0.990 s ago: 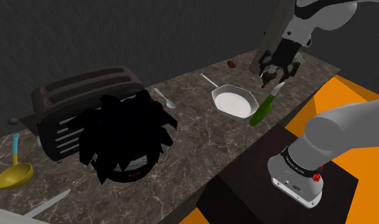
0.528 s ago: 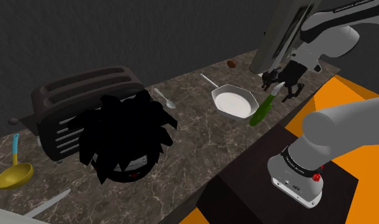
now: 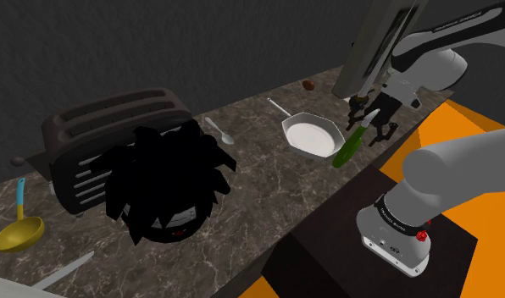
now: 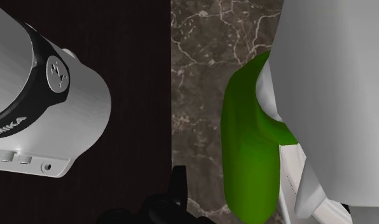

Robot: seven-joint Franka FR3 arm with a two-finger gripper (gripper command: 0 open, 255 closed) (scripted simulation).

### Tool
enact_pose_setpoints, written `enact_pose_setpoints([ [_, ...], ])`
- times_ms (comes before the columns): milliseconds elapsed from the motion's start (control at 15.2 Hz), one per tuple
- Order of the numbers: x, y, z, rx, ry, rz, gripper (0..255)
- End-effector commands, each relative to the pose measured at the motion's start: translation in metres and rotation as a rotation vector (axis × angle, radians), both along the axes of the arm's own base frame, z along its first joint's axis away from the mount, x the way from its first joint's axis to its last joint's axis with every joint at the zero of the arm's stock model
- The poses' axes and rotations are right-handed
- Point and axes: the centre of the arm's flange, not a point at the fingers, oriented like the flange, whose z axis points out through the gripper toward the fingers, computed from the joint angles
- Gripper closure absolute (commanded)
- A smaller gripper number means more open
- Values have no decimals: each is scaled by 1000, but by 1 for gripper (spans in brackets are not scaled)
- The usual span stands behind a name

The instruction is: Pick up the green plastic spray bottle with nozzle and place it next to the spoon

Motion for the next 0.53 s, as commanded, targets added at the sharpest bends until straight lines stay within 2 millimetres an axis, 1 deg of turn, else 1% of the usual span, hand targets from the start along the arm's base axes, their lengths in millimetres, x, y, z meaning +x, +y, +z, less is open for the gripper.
enact_pose_setpoints([
  [0, 0, 1, -2, 0, 0, 0, 0],
  [396, 0, 1, -1, 0, 0, 0, 0],
  [462, 0, 1, -1, 0, 0, 0, 255],
])
